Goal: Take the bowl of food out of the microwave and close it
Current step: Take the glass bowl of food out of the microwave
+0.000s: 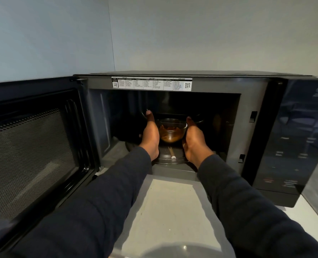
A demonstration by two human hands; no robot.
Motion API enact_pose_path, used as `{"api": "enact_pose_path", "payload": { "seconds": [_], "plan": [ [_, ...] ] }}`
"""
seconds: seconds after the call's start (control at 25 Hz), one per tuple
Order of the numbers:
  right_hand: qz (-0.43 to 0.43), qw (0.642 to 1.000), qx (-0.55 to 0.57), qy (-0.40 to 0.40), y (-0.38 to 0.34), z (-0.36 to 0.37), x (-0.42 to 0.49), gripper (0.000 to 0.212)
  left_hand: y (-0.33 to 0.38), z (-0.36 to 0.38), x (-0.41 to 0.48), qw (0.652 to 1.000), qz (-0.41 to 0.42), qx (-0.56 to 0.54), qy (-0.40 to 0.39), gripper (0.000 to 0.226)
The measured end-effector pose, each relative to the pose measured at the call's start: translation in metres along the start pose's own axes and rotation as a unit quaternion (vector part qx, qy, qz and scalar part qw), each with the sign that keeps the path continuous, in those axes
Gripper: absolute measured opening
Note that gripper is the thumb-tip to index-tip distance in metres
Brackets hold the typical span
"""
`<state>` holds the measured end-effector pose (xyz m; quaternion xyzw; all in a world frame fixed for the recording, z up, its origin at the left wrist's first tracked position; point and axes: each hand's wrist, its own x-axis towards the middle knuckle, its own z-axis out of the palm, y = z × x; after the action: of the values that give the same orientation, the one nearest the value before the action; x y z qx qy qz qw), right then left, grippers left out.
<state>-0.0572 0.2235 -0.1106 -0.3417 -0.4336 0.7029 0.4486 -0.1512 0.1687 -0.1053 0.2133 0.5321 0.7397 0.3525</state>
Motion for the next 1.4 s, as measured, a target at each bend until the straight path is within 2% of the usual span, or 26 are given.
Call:
{"api": "enact_pose_path", "payload": {
  "seconds": [0.2,0.36,0.44,0.52,0.56,0.64,0.76,0.84,1.0,1.2,1.4],
  "plan": [
    [0.010,0.998,0.056,-0.014,-0.003,0.000,-0.002,0.038,0.000,0.000,-0.001,1.000,0.009,-0.011,-0.012,0.085],
    [0.020,0.999,0.044,-0.008,-0.006,-0.005,-0.023,0.024,0.007,-0.004,-0.023,1.000,-0.003,0.000,0.009,0.076],
    [0.030,0.997,0.062,-0.019,-0.005,-0.011,-0.042,0.021,0.010,-0.005,-0.047,0.999,0.005,0.012,0.038,0.058],
    [0.032,0.994,0.096,-0.040,0.000,-0.017,-0.063,0.023,0.010,-0.005,-0.075,0.996,0.040,0.027,0.068,0.025],
    [0.030,0.993,0.107,-0.047,0.001,-0.020,-0.073,0.025,0.011,-0.006,-0.089,0.995,0.052,0.031,0.081,0.016],
    [0.029,0.994,0.100,-0.039,0.000,-0.025,-0.099,0.032,0.015,-0.008,-0.116,0.993,0.048,0.050,0.098,0.022],
    [0.016,0.999,0.026,-0.024,-0.005,-0.036,-0.146,0.034,0.023,-0.008,-0.155,0.990,0.015,0.093,0.104,0.033],
    [0.014,0.999,-0.022,-0.027,-0.021,-0.043,-0.178,0.033,0.031,-0.005,-0.181,0.993,0.001,0.089,0.076,0.036],
    [0.019,0.999,-0.027,-0.040,-0.059,-0.058,-0.230,0.040,0.052,0.005,-0.230,0.993,-0.029,0.115,0.020,0.040],
    [0.042,0.999,-0.026,0.016,-0.092,-0.092,-0.285,0.056,0.065,0.027,-0.286,0.987,-0.056,0.138,-0.056,0.046],
    [-0.005,0.998,-0.058,0.032,-0.119,-0.139,-0.336,0.043,0.063,0.056,-0.342,0.976,-0.075,0.179,-0.102,0.064]
  ]
}}
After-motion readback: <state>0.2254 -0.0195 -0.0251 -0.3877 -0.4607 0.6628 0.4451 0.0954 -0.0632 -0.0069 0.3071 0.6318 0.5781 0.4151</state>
